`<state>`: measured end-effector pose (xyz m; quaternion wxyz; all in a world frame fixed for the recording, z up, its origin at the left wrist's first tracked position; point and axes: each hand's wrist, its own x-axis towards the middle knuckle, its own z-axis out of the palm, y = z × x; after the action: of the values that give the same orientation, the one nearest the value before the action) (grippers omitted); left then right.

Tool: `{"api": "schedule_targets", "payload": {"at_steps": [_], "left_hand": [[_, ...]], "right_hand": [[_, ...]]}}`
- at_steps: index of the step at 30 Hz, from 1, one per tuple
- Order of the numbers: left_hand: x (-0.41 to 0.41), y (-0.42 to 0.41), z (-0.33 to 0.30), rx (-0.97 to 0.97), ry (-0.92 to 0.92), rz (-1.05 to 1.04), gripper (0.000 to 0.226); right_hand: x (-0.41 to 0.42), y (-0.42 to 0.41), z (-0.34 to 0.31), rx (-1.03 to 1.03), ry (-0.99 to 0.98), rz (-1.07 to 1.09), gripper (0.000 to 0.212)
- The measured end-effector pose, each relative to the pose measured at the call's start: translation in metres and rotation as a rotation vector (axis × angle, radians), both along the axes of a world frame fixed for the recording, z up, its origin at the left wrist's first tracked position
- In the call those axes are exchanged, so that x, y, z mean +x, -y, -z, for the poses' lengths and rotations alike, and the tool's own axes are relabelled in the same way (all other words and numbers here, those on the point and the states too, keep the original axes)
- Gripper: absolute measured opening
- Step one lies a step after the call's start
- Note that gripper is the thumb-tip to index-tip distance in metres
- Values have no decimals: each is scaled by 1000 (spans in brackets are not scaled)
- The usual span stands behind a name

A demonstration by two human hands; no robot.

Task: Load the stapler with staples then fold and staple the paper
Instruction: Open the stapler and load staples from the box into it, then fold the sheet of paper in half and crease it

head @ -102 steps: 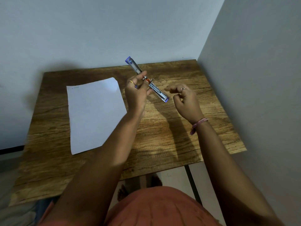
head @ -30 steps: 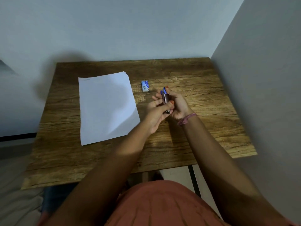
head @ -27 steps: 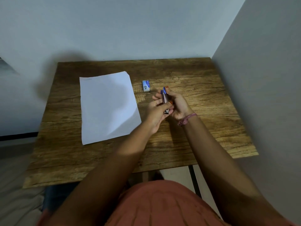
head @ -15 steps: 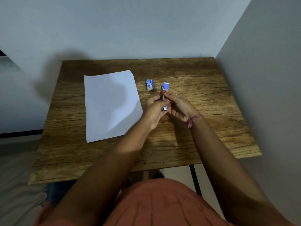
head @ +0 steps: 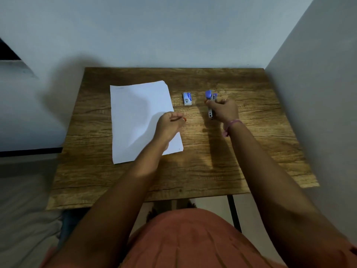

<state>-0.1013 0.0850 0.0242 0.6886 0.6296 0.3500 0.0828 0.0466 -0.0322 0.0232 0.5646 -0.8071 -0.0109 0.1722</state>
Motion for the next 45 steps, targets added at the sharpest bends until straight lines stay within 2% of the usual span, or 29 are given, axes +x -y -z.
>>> {"api": "schedule_targets", "payload": {"at_steps": [3,6,18,20,22,25,28,31,33,36,38,41,45], "left_hand": [[-8,-14,-1,37,-14,-57,23],[-16,-26,0,52,-8,-95,20],[-39,-70,4,76,22,-229,10],[-42,-77,3,97,32,-244,9],[-47,-84,2,128,46,-260,9],[-53,-100,1,227,34,-331,23],[-62,-118,4,526,-94,-374,29],[-73,-135,12,845,-282,-294,36],[-77,-141,17,900,-431,-184,45],[-80,-139,20,760,-547,-90,61],[-78,-137,19,714,-520,-86,63],[-76,-136,17,614,-412,-149,53],[-80,-141,12,158,-216,-324,58]], "right_hand": [[7,-9,6,-265,189,-33,29],[9,-18,10,-461,241,-84,34],[4,-35,9,-765,313,-158,48],[-1,-42,6,-745,391,-122,48],[-10,-52,2,-639,481,-108,38],[-28,-69,-4,-414,392,-143,18],[-46,-82,1,-409,287,-329,18],[-58,-94,8,-428,264,-377,24],[-61,-99,9,-433,262,-365,26],[-61,-107,9,-518,270,-392,29],[-60,-111,10,-556,260,-398,48],[-61,-115,8,-570,235,-406,57],[-60,-115,4,-546,199,-409,50]]}}
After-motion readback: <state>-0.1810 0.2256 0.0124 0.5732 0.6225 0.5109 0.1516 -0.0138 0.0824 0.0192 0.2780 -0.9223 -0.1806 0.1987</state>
